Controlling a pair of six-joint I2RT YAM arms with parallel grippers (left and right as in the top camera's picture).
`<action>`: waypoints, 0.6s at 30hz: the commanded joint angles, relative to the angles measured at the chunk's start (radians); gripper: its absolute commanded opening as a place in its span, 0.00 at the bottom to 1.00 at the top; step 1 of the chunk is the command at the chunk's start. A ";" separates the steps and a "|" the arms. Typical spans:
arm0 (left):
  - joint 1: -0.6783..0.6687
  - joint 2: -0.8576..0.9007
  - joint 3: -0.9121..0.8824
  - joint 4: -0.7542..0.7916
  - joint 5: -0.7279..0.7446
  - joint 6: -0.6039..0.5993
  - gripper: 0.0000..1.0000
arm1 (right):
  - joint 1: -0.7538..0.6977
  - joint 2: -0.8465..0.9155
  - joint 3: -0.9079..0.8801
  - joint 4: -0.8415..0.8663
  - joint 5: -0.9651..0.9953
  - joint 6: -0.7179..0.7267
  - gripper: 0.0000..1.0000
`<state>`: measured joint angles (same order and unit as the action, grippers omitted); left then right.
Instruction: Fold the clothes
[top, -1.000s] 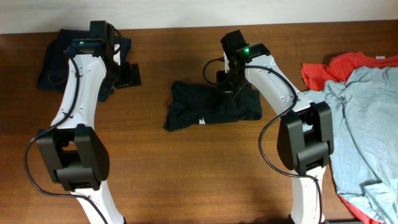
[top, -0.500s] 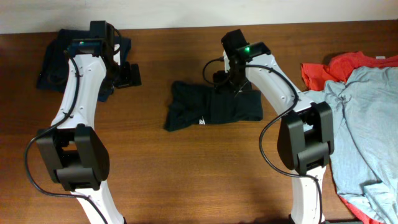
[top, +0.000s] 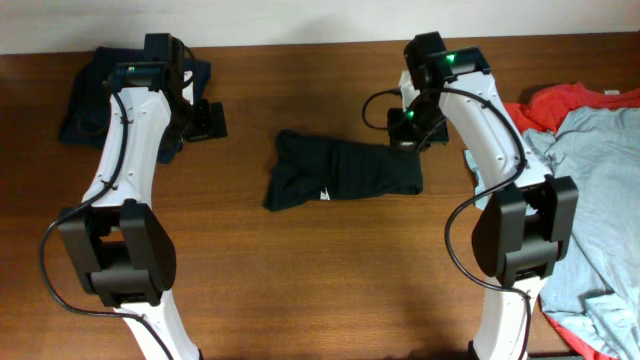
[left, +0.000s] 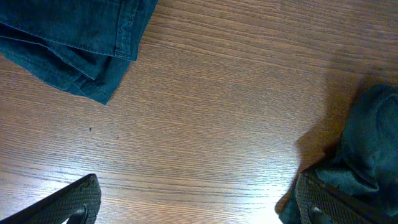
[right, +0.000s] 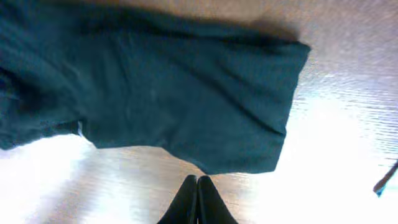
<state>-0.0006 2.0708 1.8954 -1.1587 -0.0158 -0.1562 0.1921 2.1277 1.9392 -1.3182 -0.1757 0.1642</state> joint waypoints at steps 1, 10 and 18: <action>0.000 -0.025 0.013 -0.001 -0.010 0.016 0.99 | 0.008 0.006 -0.084 0.040 -0.008 -0.038 0.04; 0.000 -0.025 0.013 -0.001 -0.010 0.016 0.99 | 0.008 0.007 -0.357 0.262 0.019 -0.061 0.07; 0.000 -0.025 0.013 -0.001 -0.010 0.016 0.99 | 0.008 0.004 -0.475 0.390 0.011 -0.109 0.08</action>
<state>-0.0006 2.0708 1.8954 -1.1591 -0.0170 -0.1562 0.1940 2.1136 1.4956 -0.9394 -0.1780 0.0959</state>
